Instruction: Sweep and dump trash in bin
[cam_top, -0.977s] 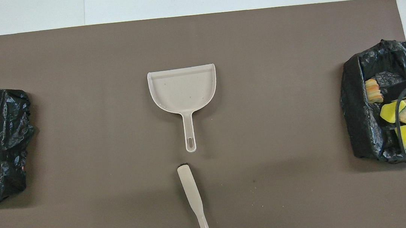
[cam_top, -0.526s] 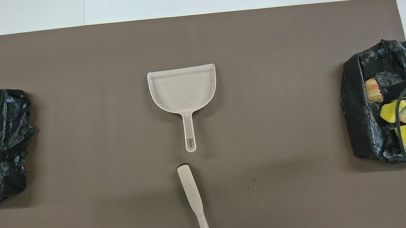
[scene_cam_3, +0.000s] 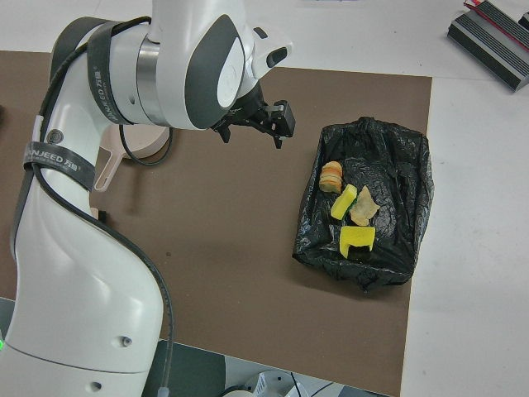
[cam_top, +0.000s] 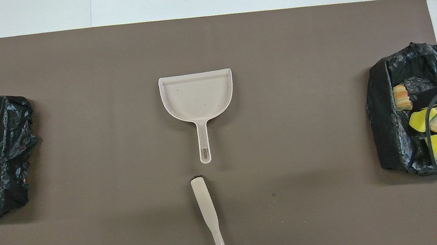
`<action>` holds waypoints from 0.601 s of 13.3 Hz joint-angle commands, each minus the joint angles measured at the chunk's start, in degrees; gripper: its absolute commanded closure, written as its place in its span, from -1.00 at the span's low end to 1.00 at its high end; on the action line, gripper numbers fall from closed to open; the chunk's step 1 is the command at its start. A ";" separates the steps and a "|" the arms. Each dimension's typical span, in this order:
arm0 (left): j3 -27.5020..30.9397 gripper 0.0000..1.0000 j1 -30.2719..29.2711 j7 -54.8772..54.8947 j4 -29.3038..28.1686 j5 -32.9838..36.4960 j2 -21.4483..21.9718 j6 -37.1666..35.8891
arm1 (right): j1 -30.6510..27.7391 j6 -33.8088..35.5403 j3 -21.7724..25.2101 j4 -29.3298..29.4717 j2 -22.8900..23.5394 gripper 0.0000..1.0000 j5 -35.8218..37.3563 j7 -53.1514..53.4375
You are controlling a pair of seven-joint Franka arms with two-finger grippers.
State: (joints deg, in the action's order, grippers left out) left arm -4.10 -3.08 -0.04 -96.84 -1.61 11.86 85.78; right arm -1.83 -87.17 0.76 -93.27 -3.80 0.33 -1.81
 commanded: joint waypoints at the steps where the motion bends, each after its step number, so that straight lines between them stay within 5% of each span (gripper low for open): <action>1: 0.49 -1.00 0.44 0.04 -0.72 -0.76 0.88 0.79 | -0.36 0.25 -0.15 -0.16 -0.24 -1.00 -1.04 0.84; 8: 0.76 -1.00 0.36 0.30 -0.28 -0.59 0.62 0.44 | -0.36 0.25 -0.15 -0.16 -0.24 -1.00 -1.12 0.84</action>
State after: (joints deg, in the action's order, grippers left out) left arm -3.96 -3.08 -0.04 -96.84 -1.61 11.89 85.81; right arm -1.83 -87.17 0.76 -93.27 -3.80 0.33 -1.81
